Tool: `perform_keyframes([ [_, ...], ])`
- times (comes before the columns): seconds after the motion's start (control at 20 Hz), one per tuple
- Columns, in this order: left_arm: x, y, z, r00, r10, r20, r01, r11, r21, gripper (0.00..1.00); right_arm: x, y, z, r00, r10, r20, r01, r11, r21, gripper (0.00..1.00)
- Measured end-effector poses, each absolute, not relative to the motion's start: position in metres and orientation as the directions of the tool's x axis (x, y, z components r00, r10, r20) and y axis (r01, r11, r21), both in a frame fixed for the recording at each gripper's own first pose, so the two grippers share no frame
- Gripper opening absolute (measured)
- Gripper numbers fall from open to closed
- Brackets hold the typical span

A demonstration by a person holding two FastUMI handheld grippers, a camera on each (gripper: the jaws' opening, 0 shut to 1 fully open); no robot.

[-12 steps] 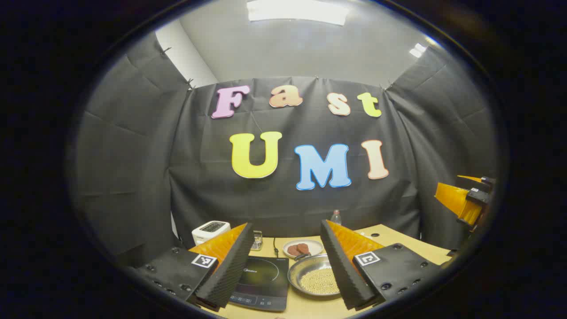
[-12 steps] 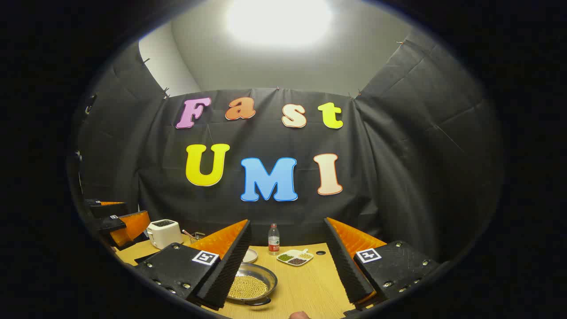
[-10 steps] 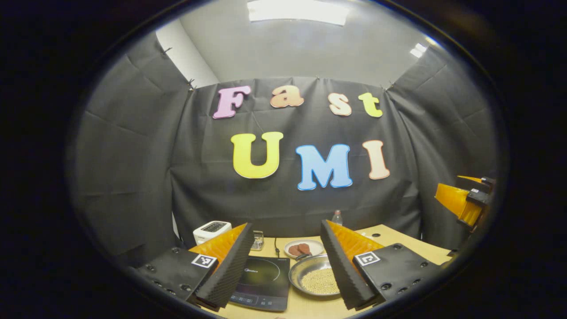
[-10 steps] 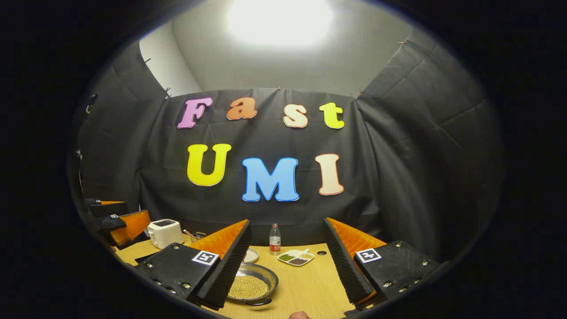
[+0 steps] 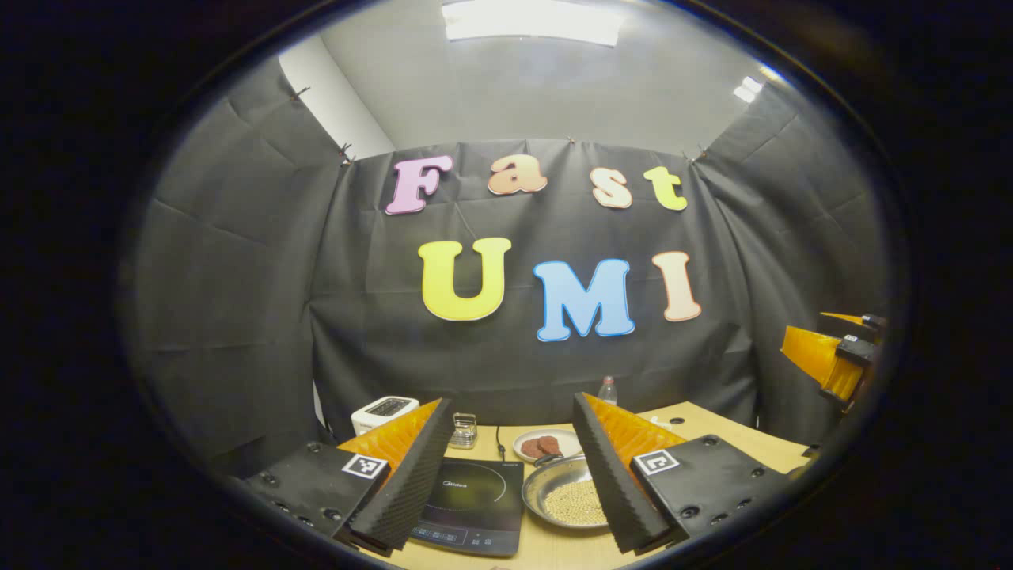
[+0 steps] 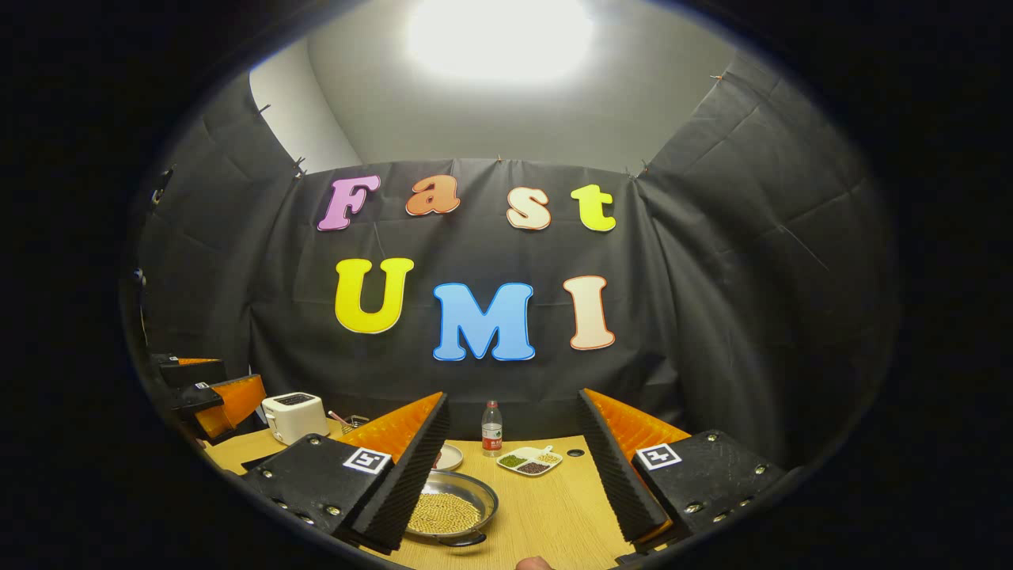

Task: First push the handle of the pot to place it horizontally, then grasp the pot with both hands and set it on the induction cooktop.

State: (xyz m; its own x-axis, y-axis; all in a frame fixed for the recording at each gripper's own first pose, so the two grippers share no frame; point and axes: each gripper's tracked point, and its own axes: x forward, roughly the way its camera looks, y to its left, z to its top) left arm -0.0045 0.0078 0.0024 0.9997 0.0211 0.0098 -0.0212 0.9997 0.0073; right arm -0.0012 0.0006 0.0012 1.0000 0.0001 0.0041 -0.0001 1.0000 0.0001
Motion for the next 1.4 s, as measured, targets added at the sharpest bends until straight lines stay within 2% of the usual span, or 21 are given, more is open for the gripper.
perform_keyframes([
  [0.2,-0.006,0.010,0.002,1.000,0.024,0.011,-0.024,1.000,0.007,0.98,-0.003,0.000,0.001,1.000,-0.005,0.003,0.005,1.000,0.000,0.96],
  [0.25,-0.006,0.011,0.003,1.000,0.026,0.012,-0.026,1.000,0.007,1.00,-0.004,0.000,0.001,1.000,-0.008,0.006,0.008,1.000,0.001,0.96],
  [0.85,-0.006,0.023,0.003,0.999,0.039,0.016,-0.039,0.999,0.011,1.00,0.004,0.002,-0.007,1.000,-0.016,-0.027,0.016,1.000,-0.008,0.97],
  [0.9,-0.007,0.025,0.003,0.999,0.041,0.016,-0.041,0.999,0.010,1.00,0.005,0.001,-0.007,0.999,-0.025,-0.030,0.025,1.000,-0.011,0.92],
  [0.95,-0.007,0.026,0.004,0.999,0.043,0.018,-0.043,0.999,0.009,1.00,0.005,0.001,-0.008,0.999,-0.027,-0.033,0.026,1.000,-0.012,0.82],
  [1.0,-0.007,0.028,0.003,0.999,0.045,0.018,-0.045,0.999,0.010,1.00,0.008,0.002,-0.010,0.999,-0.028,-0.037,0.028,1.000,-0.014,0.83],
  [1.1,-0.008,0.032,0.003,0.999,0.049,0.019,-0.049,0.999,0.011,1.00,0.005,0.002,-0.007,0.999,-0.035,-0.038,0.034,0.999,-0.015,0.66],
  [1.25,-0.008,0.038,0.002,0.999,0.051,0.018,-0.051,0.999,0.009,0.99,0.005,0.004,-0.009,0.998,-0.032,-0.045,0.031,0.999,-0.024,0.63],
  [1.3,-0.009,0.040,0.001,0.998,0.053,0.019,-0.053,0.999,0.010,0.98,0.006,0.011,-0.010,0.999,-0.013,-0.051,0.012,1.000,-0.021,0.37],
  [1.35,-0.009,0.043,0.001,0.998,0.054,0.018,-0.055,0.998,0.010,0.98,0.006,0.021,-0.014,0.998,0.022,-0.064,-0.023,1.000,-0.021,0.36],
  [1.4,-0.009,0.046,0.001,0.998,0.055,0.018,-0.055,0.998,0.008,1.00,0.002,0.019,-0.011,0.997,-0.015,-0.072,0.012,0.999,-0.041,0.36],
])
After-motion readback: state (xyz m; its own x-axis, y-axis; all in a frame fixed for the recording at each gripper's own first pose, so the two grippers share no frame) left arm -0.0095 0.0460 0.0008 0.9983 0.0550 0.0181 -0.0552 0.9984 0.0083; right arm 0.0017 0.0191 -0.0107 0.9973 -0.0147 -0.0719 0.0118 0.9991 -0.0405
